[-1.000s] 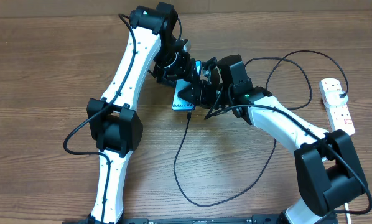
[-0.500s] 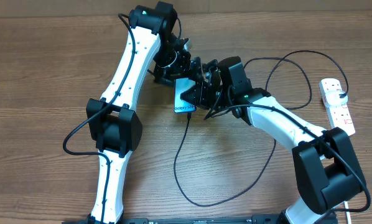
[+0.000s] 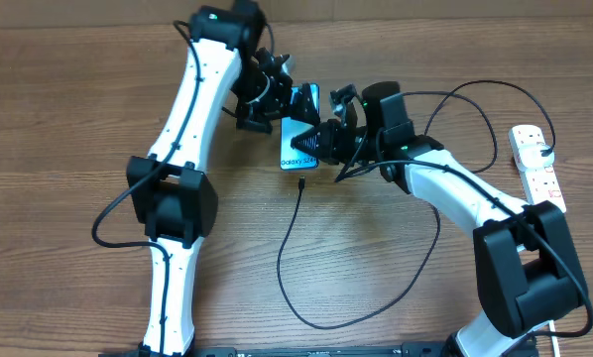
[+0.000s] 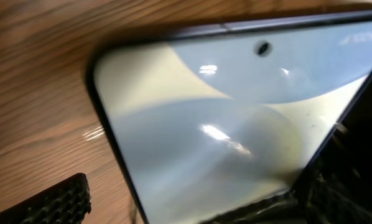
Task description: Plug charger to phone and switch on socket
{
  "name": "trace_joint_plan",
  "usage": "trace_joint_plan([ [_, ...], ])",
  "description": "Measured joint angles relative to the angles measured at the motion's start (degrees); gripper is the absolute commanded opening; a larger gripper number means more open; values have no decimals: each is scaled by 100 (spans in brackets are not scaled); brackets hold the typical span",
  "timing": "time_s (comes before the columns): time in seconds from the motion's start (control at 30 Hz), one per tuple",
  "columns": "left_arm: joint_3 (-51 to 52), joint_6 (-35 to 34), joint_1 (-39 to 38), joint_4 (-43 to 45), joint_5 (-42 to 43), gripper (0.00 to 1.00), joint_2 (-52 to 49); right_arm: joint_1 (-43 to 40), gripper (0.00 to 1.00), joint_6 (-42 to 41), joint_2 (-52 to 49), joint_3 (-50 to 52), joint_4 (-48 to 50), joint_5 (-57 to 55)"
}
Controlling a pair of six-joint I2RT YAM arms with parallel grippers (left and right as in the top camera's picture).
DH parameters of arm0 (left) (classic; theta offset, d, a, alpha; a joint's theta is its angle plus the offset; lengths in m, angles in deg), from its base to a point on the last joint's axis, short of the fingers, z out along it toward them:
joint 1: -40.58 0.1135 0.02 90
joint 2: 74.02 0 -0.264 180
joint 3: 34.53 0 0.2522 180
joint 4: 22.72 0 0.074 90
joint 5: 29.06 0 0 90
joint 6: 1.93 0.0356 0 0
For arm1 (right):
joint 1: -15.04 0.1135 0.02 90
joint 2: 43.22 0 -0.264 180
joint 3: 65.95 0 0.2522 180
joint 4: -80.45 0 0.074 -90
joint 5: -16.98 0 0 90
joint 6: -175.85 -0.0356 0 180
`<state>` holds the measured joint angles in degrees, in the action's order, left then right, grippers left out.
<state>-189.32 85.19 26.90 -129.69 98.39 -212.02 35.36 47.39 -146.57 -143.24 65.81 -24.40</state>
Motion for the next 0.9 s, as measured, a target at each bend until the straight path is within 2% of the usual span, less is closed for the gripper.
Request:
trace_joint_plan([
  [0.2, 0, 1086, 664, 20, 2050, 99, 0, -413, 4, -391, 0, 0, 774, 1067],
  [0.33, 0, 1502, 813, 61, 2881, 91, 0, -413, 4, -892, 0, 0, 1377, 1497],
  [0.53, 0, 1731, 586, 389, 3716, 86, 0, -339, 4, -1644, 0, 0, 2214, 1722],
  [0.67, 0, 1803, 463, 562, 4229, 68, 0, -323, 4, -1976, 0, 0, 2444, 1696],
  [0.9, 2, 1781, 448, 730, 4868, 64, 0, -297, 4, -2157, 2, 0, 2837, 1495],
])
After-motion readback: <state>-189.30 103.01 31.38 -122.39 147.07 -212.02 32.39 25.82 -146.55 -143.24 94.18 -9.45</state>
